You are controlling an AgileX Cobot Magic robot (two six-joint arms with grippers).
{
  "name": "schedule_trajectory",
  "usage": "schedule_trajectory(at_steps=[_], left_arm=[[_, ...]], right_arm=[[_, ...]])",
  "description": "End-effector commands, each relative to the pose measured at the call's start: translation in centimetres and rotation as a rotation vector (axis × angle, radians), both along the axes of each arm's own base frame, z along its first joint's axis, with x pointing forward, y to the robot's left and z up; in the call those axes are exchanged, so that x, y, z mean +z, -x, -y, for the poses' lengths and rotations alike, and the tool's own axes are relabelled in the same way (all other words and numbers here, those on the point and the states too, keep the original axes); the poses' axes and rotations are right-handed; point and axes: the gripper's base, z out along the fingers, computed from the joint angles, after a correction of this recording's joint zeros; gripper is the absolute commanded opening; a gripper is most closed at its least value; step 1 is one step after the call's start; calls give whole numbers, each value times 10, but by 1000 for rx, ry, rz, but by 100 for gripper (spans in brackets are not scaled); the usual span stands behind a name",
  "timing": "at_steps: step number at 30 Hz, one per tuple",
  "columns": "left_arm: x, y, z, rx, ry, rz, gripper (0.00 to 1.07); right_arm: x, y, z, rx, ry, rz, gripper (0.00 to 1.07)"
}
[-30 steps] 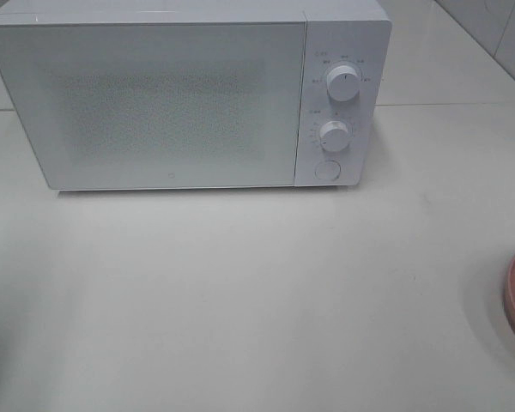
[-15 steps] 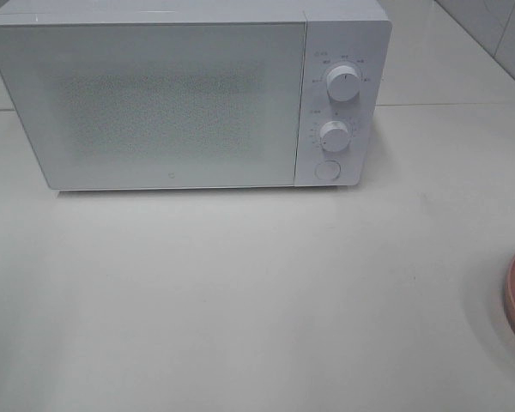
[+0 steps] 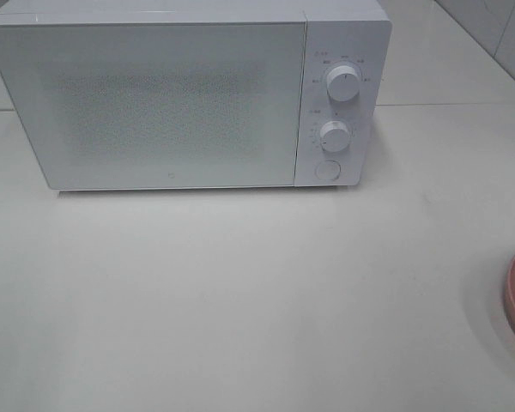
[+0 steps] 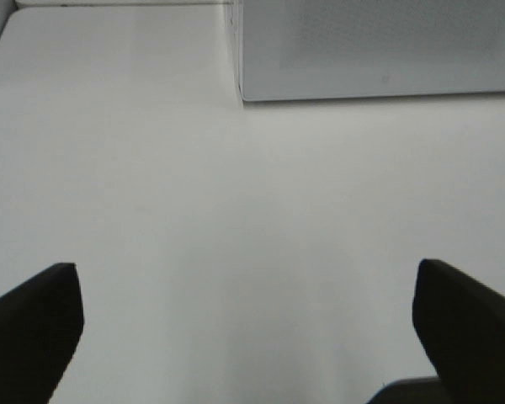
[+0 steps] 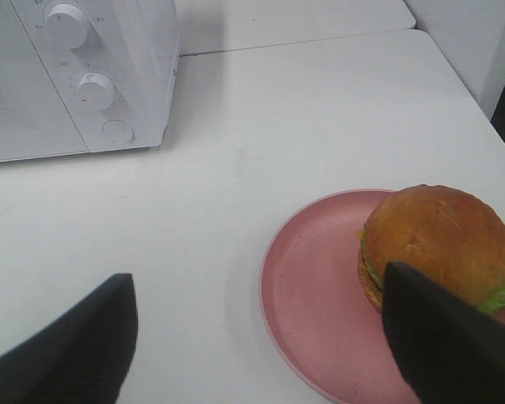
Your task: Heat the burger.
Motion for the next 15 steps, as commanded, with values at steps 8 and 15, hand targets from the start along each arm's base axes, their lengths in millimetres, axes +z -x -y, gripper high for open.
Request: schedule_trajectory(at_steps=[8, 15], left_arm=[[0, 13, 2, 77, 17, 93, 100], [0, 12, 2, 78, 17, 91, 100]], right_arm=[[0, 3, 0, -2, 8, 32, 76], [0, 3, 0, -2, 8, 32, 76]])
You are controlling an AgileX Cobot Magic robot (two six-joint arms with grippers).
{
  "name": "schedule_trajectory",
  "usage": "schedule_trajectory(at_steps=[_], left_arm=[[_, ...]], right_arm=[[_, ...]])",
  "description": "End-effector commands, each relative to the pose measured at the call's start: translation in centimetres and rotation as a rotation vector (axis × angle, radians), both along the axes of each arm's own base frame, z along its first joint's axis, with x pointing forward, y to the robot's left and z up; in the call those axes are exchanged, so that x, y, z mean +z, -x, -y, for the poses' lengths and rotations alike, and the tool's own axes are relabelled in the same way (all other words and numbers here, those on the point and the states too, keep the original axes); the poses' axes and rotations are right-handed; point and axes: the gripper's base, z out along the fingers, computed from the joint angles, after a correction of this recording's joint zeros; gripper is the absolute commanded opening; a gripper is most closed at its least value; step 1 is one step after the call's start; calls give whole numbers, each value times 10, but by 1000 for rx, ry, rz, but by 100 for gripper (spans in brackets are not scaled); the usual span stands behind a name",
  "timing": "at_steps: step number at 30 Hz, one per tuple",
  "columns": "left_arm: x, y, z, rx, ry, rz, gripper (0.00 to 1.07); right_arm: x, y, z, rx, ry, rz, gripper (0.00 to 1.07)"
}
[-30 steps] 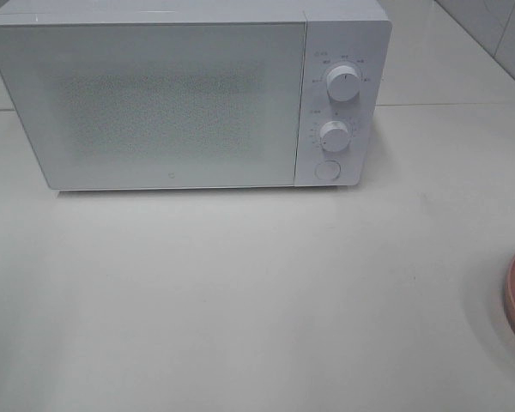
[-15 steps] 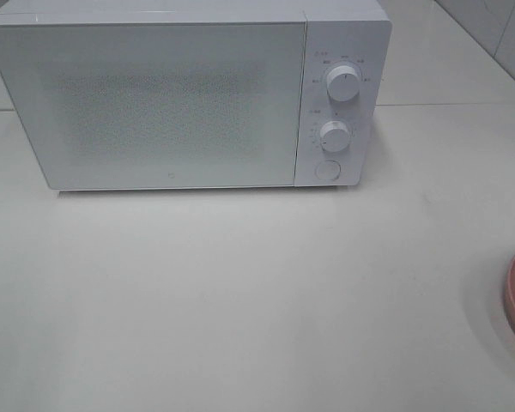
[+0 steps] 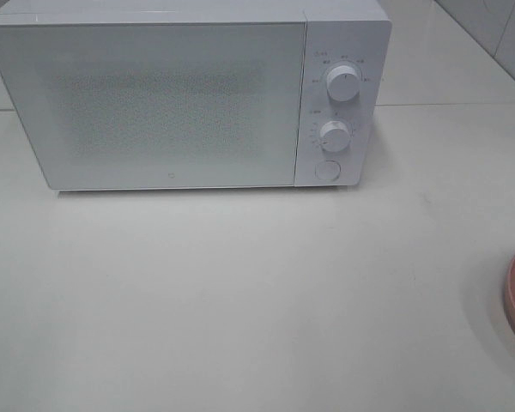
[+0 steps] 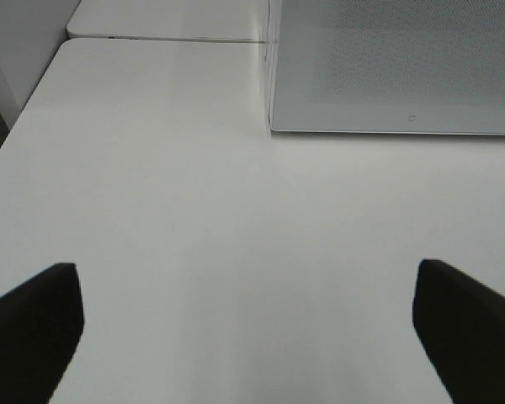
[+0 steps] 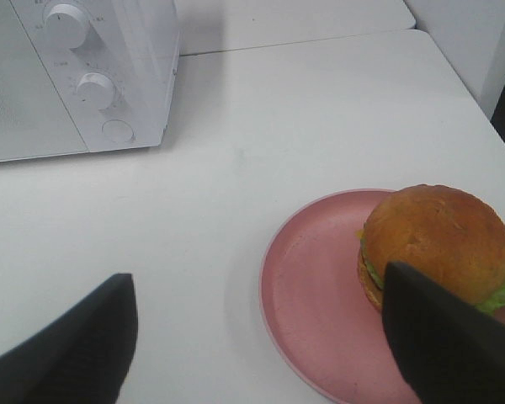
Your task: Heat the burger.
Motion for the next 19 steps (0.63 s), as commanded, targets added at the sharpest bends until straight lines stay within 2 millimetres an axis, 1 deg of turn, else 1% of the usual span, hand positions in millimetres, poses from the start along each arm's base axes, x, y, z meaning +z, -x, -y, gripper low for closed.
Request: schedule_trajectory(at_steps=[1, 19], left_arm=[[0, 3, 1, 0, 10, 29, 100], [0, 3, 1, 0, 10, 29, 100]], right_arm=[[0, 3, 0, -2, 8, 32, 76], [0, 3, 0, -2, 8, 32, 76]])
